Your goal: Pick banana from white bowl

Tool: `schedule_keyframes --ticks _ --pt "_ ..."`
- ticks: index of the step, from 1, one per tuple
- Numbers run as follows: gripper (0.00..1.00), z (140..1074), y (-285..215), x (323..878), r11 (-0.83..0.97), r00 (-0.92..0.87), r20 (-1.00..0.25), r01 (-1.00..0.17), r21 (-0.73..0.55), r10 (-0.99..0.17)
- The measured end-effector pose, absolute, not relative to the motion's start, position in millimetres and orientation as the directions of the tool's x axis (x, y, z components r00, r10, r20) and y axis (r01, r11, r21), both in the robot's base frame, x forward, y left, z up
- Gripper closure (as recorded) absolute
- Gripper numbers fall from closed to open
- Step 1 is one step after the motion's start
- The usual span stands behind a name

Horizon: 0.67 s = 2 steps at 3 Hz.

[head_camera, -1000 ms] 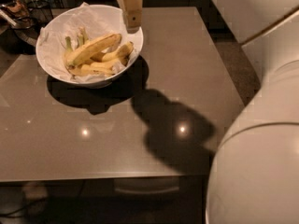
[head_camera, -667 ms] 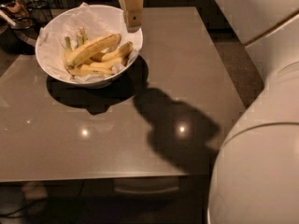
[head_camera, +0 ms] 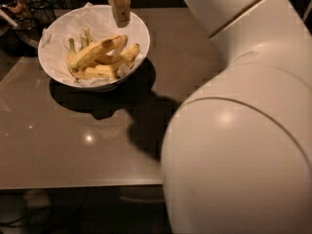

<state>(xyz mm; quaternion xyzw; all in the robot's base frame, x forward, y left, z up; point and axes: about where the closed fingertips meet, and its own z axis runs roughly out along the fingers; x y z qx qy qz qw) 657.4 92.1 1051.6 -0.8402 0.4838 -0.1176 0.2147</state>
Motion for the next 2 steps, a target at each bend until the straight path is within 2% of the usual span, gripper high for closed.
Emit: schedule_keyframes --ticks 1,2 --pt "0.11 1048 111 669 -0.484 0.542 0.013 -0.739 -0.47 -0.84" --pt "0.29 1037 128 679 -0.516 0.568 0.026 -0.726 -0.456 -0.823"
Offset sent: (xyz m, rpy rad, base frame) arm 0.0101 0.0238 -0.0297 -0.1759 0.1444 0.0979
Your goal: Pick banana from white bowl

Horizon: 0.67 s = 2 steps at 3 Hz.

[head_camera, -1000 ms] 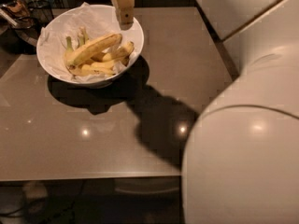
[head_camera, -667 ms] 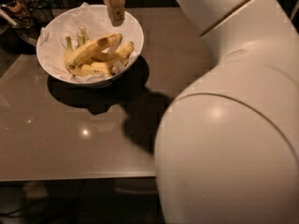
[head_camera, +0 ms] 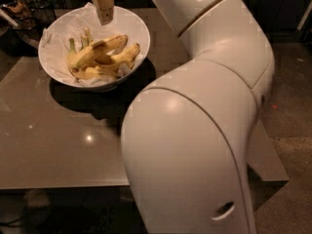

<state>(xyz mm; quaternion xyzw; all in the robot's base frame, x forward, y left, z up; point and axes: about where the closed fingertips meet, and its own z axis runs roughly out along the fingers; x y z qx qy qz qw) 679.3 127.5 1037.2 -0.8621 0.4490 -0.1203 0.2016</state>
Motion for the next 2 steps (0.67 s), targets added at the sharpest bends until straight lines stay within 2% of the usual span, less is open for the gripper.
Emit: schedule_keyframes --ticks 2 --pt "0.3 1010 146 692 -0.56 0.605 0.029 -0.718 -0.414 -0.796"
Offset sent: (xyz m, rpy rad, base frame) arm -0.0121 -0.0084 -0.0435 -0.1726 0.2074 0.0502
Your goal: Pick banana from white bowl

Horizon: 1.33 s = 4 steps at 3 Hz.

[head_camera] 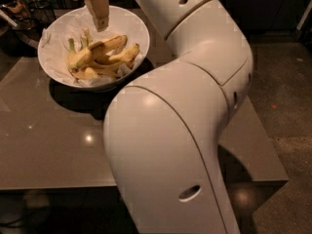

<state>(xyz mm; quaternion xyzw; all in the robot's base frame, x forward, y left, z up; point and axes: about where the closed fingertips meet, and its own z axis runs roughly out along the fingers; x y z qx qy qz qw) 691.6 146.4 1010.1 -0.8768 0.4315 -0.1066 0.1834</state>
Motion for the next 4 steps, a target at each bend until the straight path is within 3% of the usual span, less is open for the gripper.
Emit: schedule_keyframes --ticks 2,4 --pt "0.42 981 157 692 -0.591 0.628 0.013 -0.725 -0.355 -0.778" --pt "0.41 959 163 682 -0.614 0.644 -0.005 -0.731 -0.297 -0.765"
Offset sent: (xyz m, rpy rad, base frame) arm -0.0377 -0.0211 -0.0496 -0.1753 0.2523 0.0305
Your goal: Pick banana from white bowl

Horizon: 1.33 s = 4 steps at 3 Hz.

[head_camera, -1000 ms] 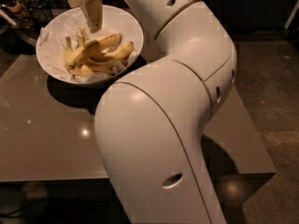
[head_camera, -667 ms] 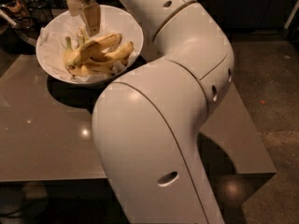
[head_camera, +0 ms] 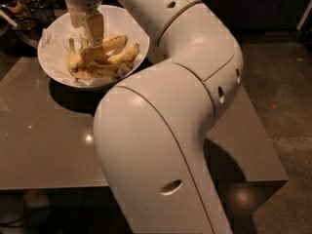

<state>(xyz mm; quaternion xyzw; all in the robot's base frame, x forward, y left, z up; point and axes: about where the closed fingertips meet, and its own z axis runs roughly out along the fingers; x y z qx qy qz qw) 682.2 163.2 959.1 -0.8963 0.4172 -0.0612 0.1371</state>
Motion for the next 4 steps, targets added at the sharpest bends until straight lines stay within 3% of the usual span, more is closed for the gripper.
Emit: schedule_keyframes --ticks 4 --pt "0.39 925 165 679 -0.647 0.664 -0.016 -0.733 -0.213 -0.747"
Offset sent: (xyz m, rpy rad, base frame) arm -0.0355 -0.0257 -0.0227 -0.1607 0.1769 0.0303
